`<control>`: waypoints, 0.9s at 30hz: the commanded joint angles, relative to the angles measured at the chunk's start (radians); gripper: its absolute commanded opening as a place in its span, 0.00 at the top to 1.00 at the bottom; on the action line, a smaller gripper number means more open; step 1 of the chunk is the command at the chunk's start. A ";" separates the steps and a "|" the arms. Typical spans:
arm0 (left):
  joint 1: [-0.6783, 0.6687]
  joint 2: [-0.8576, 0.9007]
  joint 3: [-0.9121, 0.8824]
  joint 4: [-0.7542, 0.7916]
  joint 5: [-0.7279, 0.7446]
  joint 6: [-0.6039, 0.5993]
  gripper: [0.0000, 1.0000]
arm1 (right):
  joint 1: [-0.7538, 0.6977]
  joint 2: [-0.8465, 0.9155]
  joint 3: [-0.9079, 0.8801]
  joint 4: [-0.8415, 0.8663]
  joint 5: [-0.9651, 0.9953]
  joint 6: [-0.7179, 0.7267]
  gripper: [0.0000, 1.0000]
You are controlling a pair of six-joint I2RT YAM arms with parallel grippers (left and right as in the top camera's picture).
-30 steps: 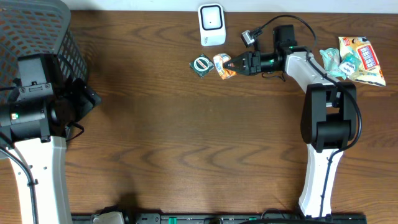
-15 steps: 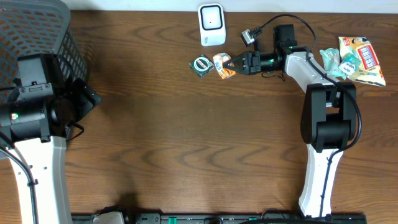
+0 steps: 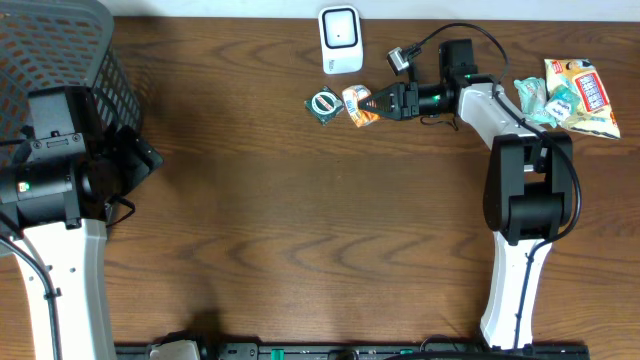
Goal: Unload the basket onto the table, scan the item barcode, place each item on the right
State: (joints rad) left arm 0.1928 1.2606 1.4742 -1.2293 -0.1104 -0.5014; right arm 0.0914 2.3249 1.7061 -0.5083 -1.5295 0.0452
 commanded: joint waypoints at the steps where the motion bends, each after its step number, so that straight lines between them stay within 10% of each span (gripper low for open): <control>1: 0.003 0.000 0.002 -0.001 -0.003 -0.009 0.03 | 0.014 -0.042 -0.005 0.001 -0.024 -0.006 0.99; 27: 0.003 0.000 0.002 -0.001 -0.003 -0.009 0.03 | 0.029 -0.042 -0.005 -0.011 0.104 0.007 0.99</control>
State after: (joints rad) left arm 0.1928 1.2606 1.4742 -1.2293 -0.1104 -0.5014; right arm 0.1081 2.3245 1.7061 -0.5121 -1.4971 0.0452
